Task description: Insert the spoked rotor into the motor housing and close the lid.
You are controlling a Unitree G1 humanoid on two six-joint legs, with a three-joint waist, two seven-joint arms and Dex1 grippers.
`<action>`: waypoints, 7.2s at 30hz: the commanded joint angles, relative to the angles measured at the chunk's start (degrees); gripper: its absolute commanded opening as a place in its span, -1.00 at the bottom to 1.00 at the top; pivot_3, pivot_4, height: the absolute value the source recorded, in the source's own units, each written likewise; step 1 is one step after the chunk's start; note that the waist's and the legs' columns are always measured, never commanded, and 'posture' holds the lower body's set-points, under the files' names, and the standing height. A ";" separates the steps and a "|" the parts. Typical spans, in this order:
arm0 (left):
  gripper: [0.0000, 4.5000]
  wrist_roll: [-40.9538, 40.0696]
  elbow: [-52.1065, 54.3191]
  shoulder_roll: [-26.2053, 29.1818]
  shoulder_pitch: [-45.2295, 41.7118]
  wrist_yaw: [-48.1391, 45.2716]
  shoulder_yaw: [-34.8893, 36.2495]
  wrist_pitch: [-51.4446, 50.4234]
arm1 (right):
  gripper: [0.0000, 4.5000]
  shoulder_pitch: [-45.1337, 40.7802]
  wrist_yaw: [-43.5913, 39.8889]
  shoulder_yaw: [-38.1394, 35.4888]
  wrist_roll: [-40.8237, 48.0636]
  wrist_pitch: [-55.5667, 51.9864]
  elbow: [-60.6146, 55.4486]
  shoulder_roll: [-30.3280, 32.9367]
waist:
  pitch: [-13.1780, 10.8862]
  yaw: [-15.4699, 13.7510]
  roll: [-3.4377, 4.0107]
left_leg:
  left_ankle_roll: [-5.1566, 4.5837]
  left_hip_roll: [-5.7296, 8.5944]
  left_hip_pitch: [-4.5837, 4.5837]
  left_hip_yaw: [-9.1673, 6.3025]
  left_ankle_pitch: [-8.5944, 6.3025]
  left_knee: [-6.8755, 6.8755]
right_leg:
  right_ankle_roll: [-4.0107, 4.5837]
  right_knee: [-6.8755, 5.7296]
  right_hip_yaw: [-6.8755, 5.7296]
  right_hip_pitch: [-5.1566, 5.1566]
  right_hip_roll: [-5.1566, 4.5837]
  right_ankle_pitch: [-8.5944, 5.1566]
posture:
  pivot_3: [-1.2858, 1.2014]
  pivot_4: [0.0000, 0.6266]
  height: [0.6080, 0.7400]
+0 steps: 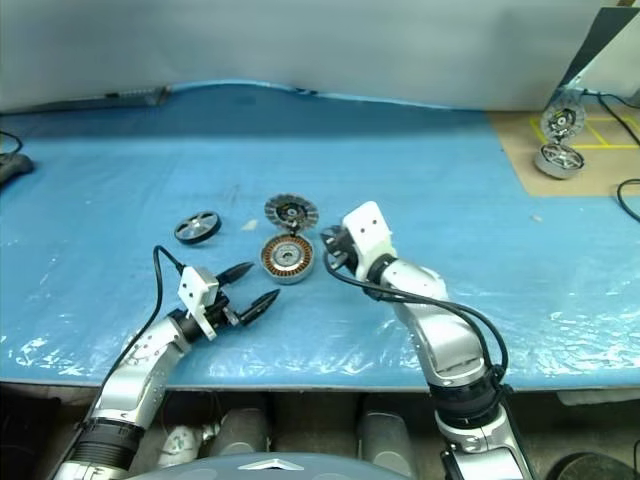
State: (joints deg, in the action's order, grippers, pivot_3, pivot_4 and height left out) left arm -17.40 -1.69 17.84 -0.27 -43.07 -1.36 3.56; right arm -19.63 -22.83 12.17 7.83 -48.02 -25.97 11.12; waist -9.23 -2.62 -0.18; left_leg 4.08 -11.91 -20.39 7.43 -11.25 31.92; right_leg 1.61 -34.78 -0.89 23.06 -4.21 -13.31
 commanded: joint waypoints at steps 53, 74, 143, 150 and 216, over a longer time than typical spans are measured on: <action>1.00 -1.02 -6.54 1.69 -2.67 -2.38 2.53 4.14 | 0.01 -5.53 -0.89 8.52 -2.80 9.82 23.36 -6.10 | 0.01 0.09 -0.01 | 0.01 -0.03 -0.16 -0.02 0.00 0.23 | -0.18 -0.11 -0.05 0.06 -0.01 0.13 | 0.03 -0.52 1.00; 1.00 -0.93 -2.93 1.37 -1.86 -1.08 2.05 1.18 | -0.90 -6.47 0.33 5.87 0.42 -0.36 10.66 -3.88 | 0.00 0.07 -0.01 | 0.01 -0.02 -0.17 -0.05 0.00 0.22 | -0.21 -0.10 -0.06 0.08 0.00 0.15 | 0.03 -0.52 1.00; 1.00 -1.07 -2.03 3.93 -1.96 -0.65 5.04 1.56 | -1.00 -6.37 -3.24 5.03 1.11 4.65 10.26 -4.14 | 0.01 0.05 -0.02 | 0.00 -0.03 -0.19 -0.06 0.01 0.29 | -0.23 -0.18 -0.07 0.07 -0.01 0.16 | 0.03 -0.52 1.00; 1.00 -3.17 0.35 12.08 -5.64 0.72 12.14 -4.14 | -1.00 -5.46 -4.21 2.97 3.05 1.75 4.96 -0.48 | 0.01 0.07 -0.02 | 0.01 0.00 -0.17 -0.06 0.01 0.30 | -0.25 -0.20 -0.05 0.07 0.00 0.17 | 0.03 -0.52 1.00; 1.00 44.05 -76.25 13.97 -83.19 -29.34 -24.00 -24.57 | -1.00 6.96 -16.95 1.00 1.11 47.60 30.80 0.44 | -0.28 -1.98 -0.52 | -0.04 0.02 -0.63 -0.45 0.04 0.47 | -0.13 -0.26 -0.46 0.09 -0.08 0.24 | 0.03 -0.52 1.00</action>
State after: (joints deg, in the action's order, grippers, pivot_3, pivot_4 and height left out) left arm 26.45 -78.20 31.51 -83.13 -73.02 -26.30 -20.40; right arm -12.12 -39.36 12.70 8.99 -1.55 5.23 11.88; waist -9.51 -4.60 -0.71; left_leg 4.04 -11.89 -21.02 6.98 -11.21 32.39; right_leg 1.49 -35.04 -1.36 23.15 -4.29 -13.07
